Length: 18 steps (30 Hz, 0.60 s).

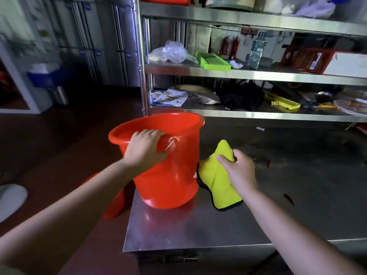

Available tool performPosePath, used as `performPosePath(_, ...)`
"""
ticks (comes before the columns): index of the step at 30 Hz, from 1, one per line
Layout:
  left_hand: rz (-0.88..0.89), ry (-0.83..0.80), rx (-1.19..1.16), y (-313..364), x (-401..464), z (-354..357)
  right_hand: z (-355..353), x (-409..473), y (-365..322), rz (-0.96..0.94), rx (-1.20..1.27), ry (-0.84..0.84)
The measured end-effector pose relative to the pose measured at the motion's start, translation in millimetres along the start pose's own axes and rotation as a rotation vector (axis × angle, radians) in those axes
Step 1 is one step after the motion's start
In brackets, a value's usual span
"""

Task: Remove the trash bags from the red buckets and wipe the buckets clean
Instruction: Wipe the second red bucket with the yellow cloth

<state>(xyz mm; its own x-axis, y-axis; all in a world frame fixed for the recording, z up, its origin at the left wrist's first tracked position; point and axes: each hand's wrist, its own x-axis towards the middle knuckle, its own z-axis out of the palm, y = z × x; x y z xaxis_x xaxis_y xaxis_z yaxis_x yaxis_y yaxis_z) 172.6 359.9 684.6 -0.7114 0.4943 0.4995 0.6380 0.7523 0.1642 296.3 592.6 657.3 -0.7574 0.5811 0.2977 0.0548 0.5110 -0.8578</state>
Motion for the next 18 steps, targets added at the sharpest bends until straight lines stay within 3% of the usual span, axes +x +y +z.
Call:
performPosePath(4, -0.212, -0.170, -0.352, -18.1, 26.6, -35.7, 5.1, 16.9, -43.1, -0.252, -0.130, 0.147)
performPosePath(8, -0.434, -0.254, -0.847, -31.2, 32.6, -40.8, 24.0, 22.0, -82.5, -0.641, -0.609, 0.193)
performPosePath(11, -0.459, -0.267, -0.900, -40.9, 37.3, -28.7, 53.7, 12.5, -94.7, -0.714, -0.866, -0.165)
performPosePath(14, -0.436, -0.317, -0.860, -56.9, 39.3, -13.7, 78.5, -1.3, -83.1, -0.697, -0.852, -0.525)
performPosePath(18, -0.443, -0.370, -0.820, -87.9, 49.5, 2.5, 86.0, -3.6, -63.2, -0.763, -0.788, -0.711)
